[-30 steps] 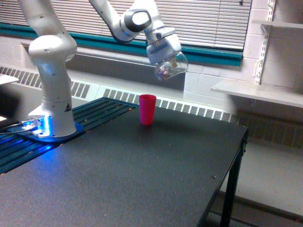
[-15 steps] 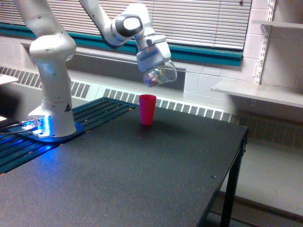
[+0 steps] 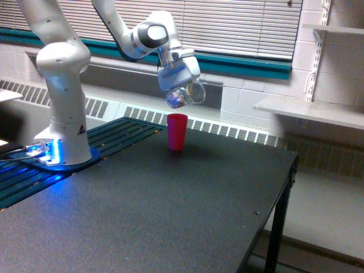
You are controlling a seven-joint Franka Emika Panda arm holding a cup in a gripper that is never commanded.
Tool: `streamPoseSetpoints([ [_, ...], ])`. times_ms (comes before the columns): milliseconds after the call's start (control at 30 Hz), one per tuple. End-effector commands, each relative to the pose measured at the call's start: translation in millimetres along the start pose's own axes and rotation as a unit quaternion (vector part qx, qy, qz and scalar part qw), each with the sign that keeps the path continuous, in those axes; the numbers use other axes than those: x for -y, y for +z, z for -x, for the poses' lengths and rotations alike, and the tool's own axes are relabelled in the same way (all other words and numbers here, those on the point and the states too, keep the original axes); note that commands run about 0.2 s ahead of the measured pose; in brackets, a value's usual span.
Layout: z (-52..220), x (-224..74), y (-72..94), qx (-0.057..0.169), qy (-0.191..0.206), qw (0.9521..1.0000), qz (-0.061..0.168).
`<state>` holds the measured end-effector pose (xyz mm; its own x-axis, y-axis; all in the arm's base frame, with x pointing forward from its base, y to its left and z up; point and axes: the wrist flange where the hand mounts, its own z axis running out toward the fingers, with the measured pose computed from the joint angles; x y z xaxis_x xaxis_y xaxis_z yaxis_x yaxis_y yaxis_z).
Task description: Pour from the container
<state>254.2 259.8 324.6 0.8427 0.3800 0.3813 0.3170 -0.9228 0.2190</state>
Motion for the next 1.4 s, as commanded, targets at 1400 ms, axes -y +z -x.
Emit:
streamPoseSetpoints([
  [1400, 43.5, 34.4, 22.4, 0.04, -0.053, 0.9974, 0.028],
])
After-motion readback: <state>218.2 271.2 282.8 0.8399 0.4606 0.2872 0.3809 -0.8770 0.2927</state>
